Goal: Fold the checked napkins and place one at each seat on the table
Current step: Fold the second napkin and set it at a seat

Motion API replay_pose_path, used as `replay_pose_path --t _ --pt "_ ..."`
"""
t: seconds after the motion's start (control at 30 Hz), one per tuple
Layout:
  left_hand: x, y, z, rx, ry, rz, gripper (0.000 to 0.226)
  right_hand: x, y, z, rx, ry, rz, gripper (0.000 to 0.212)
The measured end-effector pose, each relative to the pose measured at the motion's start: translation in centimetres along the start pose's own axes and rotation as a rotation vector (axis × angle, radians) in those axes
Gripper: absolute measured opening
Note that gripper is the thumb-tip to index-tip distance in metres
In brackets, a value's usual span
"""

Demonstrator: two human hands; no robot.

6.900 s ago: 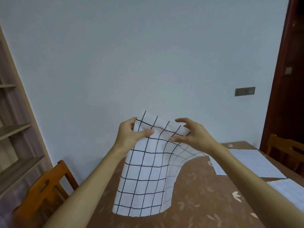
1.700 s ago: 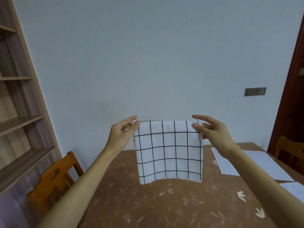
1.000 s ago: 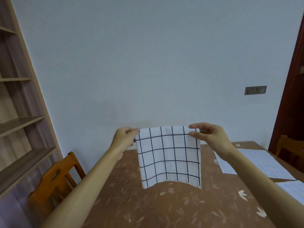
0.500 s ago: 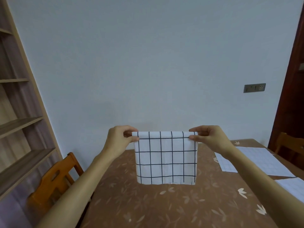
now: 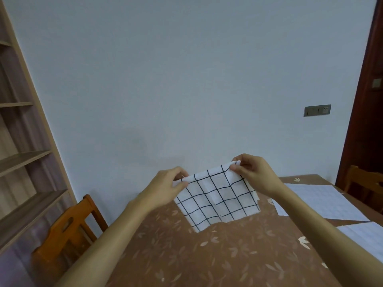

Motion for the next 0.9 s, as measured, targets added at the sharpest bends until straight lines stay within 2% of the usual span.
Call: replay_pose_path --t 0.1,0.17,0.2,0.23,0.3,0.37,0.43,0.47,0.53,0.57,0.63,0.73,0.83,0.9 --pt "-2.3 -0.1 0.9 -0.015 0.090 -0.026 0.030 -0.7 -0.2 -1.9 0.070 -0.001 -0.027 0.008" --pt "-3.2 -0.4 1.5 -0.050 0.161 0.000 0.015 -0.9 -0.5 -3.0 0.117 0.025 -0.015 0.017" --pt "-3.4 -0.5 1.8 -0.066 0.190 0.016 0.013 -0.7 -0.6 -3.5 0.139 0.045 0.004 0.023" --pt "-3.6 -0.7 1.8 -0.076 0.229 0.032 0.021 -0.4 -0.7 -3.9 0.149 0.064 0.026 0.022" --pt "-3.3 -0.9 1.4 -0.062 0.312 0.060 0.029 0.2 -0.7 -3.8 0.102 0.047 0.030 0.013" --pt "-2.8 -0.8 1.1 -0.027 0.403 0.080 0.025 0.7 -0.5 -2.7 0.000 0.001 -0.010 0.027" --pt "-2.1 -0.8 0.6 0.028 0.545 0.111 0.009 1.2 0.0 -1.6 -0.074 0.003 -0.036 0.038" --pt "-1.7 -0.8 0.3 0.046 0.601 0.135 0.010 1.3 0.4 -1.0 -0.112 -0.014 -0.039 0.044" --pt "-0.9 -0.7 -0.2 0.087 0.700 0.192 0.036 1.2 1.2 0.1 -0.200 -0.172 -0.067 0.052" --pt "-0.6 -0.7 -0.5 0.106 0.752 0.212 0.038 0.9 1.6 0.5 -0.229 -0.305 -0.101 0.052" --pt "-0.2 -0.6 -0.8 0.135 0.834 0.217 0.026 -0.1 2.1 1.0 -0.240 -0.510 -0.183 0.049" --pt "-0.6 -0.4 -1.3 0.189 0.934 0.227 0.021 -1.6 2.7 0.3 -0.259 -0.635 -0.288 0.044" --pt "-1.4 -0.3 -1.1 0.220 0.992 0.176 0.024 -2.3 2.5 -0.2 -0.380 -0.717 -0.244 0.034" --pt "-1.8 0.0 -0.7 0.237 1.009 0.118 0.027 -2.5 2.0 0.0 -0.450 -0.716 -0.170 0.037"
Point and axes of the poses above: each hand's wrist, its own y-axis away from the middle knuckle, its own x-axis out of the back of the hand, z = x × y, the point moved 5 cm from there along -y, towards the middle knuckle, and after that the axes turned 14 degrees about y, right-handed, at the moved point
